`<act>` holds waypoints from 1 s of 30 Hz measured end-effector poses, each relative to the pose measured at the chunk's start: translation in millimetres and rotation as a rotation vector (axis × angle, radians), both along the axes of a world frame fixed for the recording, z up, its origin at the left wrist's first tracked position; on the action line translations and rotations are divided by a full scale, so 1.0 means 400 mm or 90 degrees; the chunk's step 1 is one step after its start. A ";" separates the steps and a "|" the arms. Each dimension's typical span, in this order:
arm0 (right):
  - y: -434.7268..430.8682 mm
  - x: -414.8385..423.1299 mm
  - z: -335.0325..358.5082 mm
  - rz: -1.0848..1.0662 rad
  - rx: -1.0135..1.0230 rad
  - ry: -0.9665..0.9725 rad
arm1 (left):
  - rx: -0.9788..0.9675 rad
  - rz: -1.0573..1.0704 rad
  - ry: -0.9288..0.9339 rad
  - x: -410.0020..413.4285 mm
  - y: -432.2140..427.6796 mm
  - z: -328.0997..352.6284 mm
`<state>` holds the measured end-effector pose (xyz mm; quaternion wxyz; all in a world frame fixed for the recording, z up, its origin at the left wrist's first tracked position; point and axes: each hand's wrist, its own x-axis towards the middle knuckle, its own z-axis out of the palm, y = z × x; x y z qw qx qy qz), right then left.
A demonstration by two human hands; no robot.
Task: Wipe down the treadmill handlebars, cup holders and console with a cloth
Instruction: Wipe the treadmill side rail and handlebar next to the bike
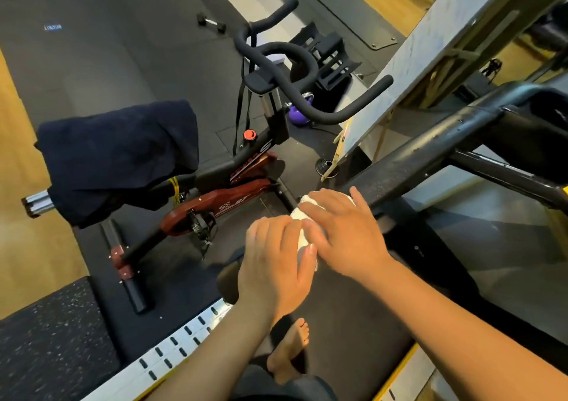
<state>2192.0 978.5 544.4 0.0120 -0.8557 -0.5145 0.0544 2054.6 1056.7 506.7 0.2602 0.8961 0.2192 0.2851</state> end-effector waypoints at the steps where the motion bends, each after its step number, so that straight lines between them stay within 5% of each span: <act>1: 0.000 0.009 -0.002 -0.005 -0.001 -0.010 | 0.018 -0.012 0.010 0.001 0.001 -0.003; 7: 0.037 0.075 0.009 -0.089 -0.037 -0.037 | 0.030 -0.003 0.012 0.013 -0.002 -0.009; 12: -0.050 0.041 0.020 0.078 0.044 -0.013 | -0.044 0.001 -0.013 0.014 0.002 -0.008; 21: -0.136 0.116 0.020 0.007 0.071 0.002 | 0.040 -0.016 0.010 0.023 -0.006 -0.015; 27: -0.115 0.073 -0.013 0.137 0.120 0.050 | 0.017 0.066 -0.065 0.027 -0.011 -0.021; 30: -0.083 0.160 0.003 0.021 0.124 0.033 | 0.087 0.061 -0.062 0.034 -0.017 -0.026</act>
